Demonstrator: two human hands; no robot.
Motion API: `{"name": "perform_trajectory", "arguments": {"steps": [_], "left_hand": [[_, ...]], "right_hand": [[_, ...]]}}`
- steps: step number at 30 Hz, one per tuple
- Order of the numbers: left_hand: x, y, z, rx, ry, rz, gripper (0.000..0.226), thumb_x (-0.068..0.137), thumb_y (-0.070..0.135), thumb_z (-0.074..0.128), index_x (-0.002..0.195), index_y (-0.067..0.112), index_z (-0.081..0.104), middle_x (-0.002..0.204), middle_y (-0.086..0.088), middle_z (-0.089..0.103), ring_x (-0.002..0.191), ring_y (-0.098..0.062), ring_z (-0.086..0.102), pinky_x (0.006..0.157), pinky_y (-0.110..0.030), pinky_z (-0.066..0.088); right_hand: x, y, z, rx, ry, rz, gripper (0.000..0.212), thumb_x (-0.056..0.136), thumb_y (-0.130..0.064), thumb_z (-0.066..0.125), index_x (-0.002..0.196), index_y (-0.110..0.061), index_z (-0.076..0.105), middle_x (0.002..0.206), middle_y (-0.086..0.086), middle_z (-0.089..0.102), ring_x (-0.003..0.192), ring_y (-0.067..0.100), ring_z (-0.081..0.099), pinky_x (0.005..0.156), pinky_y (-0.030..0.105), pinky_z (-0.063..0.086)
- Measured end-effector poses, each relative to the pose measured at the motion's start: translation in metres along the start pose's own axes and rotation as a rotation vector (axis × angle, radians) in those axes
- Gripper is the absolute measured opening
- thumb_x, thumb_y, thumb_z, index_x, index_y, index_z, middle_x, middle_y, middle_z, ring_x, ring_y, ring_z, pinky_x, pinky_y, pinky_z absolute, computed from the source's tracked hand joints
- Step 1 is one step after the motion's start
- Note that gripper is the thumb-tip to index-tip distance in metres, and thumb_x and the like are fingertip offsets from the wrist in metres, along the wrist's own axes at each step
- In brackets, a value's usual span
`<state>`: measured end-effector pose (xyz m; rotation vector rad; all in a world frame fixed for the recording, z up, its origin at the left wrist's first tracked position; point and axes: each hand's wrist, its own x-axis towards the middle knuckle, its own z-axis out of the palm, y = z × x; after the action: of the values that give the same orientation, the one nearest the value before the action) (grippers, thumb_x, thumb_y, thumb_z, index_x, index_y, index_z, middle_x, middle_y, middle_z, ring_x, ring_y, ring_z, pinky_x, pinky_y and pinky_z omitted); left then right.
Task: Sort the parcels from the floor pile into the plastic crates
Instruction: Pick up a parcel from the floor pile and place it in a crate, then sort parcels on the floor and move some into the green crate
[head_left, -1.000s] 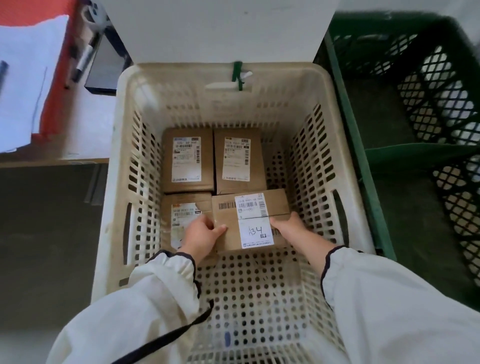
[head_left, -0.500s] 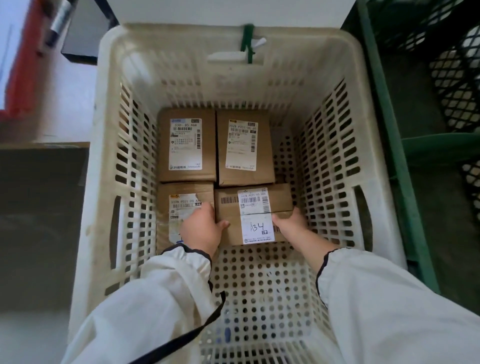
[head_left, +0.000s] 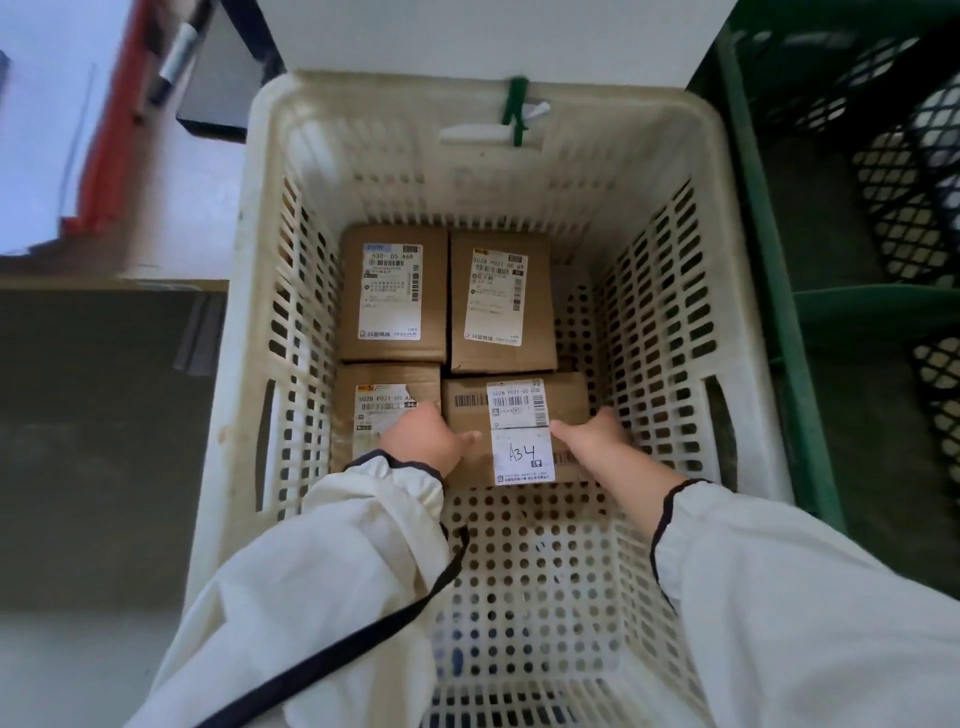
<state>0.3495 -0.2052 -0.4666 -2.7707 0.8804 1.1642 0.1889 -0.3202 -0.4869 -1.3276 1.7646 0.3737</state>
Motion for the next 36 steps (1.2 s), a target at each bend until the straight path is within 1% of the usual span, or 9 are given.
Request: {"name": "perform_trajectory", "arguments": {"steps": [3,6,10,13,21,26,29,33,36], "left_hand": [[-0.013,0.009,-0.024,-0.076,-0.015,0.025,0.040,0.086,0.047,0.060,0.106,0.013,0.057,0.097,-0.003,0.065,0.086,-0.023,0.063,0.078,-0.036,0.054],[-0.036,0.014,-0.048,-0.117,-0.059,0.083,0.034,0.092,0.037,0.055,0.112,0.010,0.060,0.109,-0.008,0.066,0.094,-0.024,0.062,0.083,-0.034,0.051],[-0.079,0.006,-0.079,-0.204,-0.111,0.086,0.053,0.091,0.036,0.057,0.136,0.011,0.048,0.129,-0.008,0.058,0.115,-0.024,0.058,0.097,-0.033,0.048],[-0.113,-0.003,-0.103,-0.224,-0.045,0.084,0.063,0.088,0.040,0.059,0.143,0.015,0.041,0.140,-0.007,0.051,0.125,-0.023,0.051,0.105,-0.036,0.043],[-0.209,-0.028,-0.142,-0.256,0.164,0.132,0.071,0.084,0.037,0.063,0.147,0.019,0.033,0.148,-0.002,0.041,0.134,-0.019,0.042,0.110,-0.033,0.036],[-0.266,-0.061,-0.145,-0.225,0.313,0.099,0.069,0.079,0.041,0.063,0.142,0.028,0.039,0.141,0.003,0.049,0.126,-0.019,0.049,0.102,-0.038,0.044],[-0.300,-0.097,-0.142,-0.103,0.384,0.059,0.068,0.081,0.043,0.063,0.143,0.029,0.038,0.143,0.002,0.045,0.130,-0.021,0.043,0.105,-0.043,0.041],[-0.353,-0.165,-0.128,-0.076,0.470,-0.116,0.071,0.083,0.045,0.059,0.146,0.029,0.031,0.153,0.001,0.032,0.139,-0.022,0.030,0.109,-0.045,0.034],[-0.402,-0.222,-0.104,-0.172,0.508,-0.285,0.070,0.083,0.044,0.058,0.146,0.029,0.031,0.153,0.003,0.031,0.138,-0.022,0.031,0.108,-0.042,0.035]], "right_hand": [[-0.031,-0.023,-0.026,-0.030,-0.048,-0.130,0.077,0.087,-0.037,0.064,0.148,-0.011,0.024,0.148,0.010,0.038,0.130,0.029,0.044,0.096,0.034,0.042],[-0.071,-0.045,-0.050,-0.071,-0.071,-0.242,0.066,0.090,-0.031,0.060,0.145,-0.009,0.031,0.145,0.011,0.041,0.129,0.028,0.044,0.095,0.031,0.040],[-0.123,-0.061,-0.067,-0.133,-0.163,-0.368,0.060,0.091,-0.030,0.058,0.143,-0.006,0.038,0.143,0.010,0.044,0.129,0.025,0.044,0.094,0.028,0.038],[-0.157,-0.068,-0.076,-0.185,-0.271,-0.471,0.062,0.090,-0.035,0.060,0.141,-0.007,0.039,0.143,0.009,0.044,0.130,0.024,0.044,0.095,0.028,0.037],[-0.230,-0.081,-0.103,-0.331,-0.293,-0.691,0.062,0.087,-0.039,0.063,0.137,-0.009,0.043,0.141,0.009,0.046,0.127,0.024,0.046,0.104,0.034,0.040],[-0.279,-0.094,-0.078,-0.459,-0.282,-0.875,0.057,0.088,-0.035,0.062,0.134,-0.007,0.046,0.136,0.010,0.050,0.122,0.023,0.050,0.098,0.031,0.042],[-0.314,-0.100,-0.044,-0.506,-0.311,-0.975,0.056,0.087,-0.034,0.064,0.134,-0.008,0.048,0.133,0.008,0.053,0.118,0.022,0.053,0.091,0.027,0.044],[-0.364,-0.098,0.011,-0.571,-0.388,-1.079,0.056,0.089,-0.031,0.061,0.138,-0.011,0.043,0.138,0.008,0.048,0.124,0.024,0.050,0.095,0.033,0.046],[-0.408,-0.085,0.055,-0.659,-0.436,-1.204,0.055,0.088,-0.030,0.061,0.136,-0.008,0.045,0.137,0.008,0.050,0.126,0.023,0.049,0.101,0.033,0.042]]}}
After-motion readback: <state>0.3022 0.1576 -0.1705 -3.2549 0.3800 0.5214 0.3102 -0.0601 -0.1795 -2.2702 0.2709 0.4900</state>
